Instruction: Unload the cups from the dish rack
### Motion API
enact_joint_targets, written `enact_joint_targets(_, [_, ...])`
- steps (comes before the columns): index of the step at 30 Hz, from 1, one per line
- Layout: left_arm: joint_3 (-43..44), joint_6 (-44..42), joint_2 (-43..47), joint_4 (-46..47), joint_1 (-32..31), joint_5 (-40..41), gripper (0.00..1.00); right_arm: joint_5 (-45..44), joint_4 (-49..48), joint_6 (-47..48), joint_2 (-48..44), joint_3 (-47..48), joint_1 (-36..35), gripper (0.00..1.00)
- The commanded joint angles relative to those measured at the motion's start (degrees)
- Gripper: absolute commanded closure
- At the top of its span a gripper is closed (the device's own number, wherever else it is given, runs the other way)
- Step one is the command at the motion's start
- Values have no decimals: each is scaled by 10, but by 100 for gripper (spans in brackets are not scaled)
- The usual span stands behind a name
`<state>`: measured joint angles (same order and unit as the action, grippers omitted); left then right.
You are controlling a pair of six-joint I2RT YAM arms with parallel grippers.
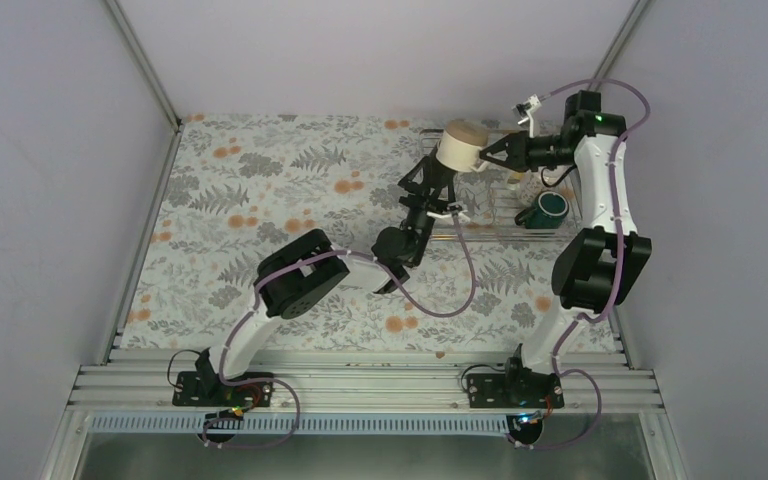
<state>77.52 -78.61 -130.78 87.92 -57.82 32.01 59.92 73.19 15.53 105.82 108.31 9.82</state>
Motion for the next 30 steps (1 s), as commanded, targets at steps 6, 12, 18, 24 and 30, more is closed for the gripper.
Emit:
enact_joint_targets(6, [48,-17,-37,58,-3,-6,0,71,3,30,-43,-7,2,97])
enact_joint_targets(12, [91,-39,-67,60,6,-12,0,76,4,35,-55,-18,3,97])
enact_joint_targets(18, [134,-57,-98,66,19,-12,0,72,4,36,-63,-29,2,97])
enact_joint_targets(24, [178,-91,-129,101,28,-7,19,75,4,35,-67,-35,3,97])
enact_joint_targets(30, [184,-111,-134,141,27,-11,36,77,4,35,-64,-38,2,97])
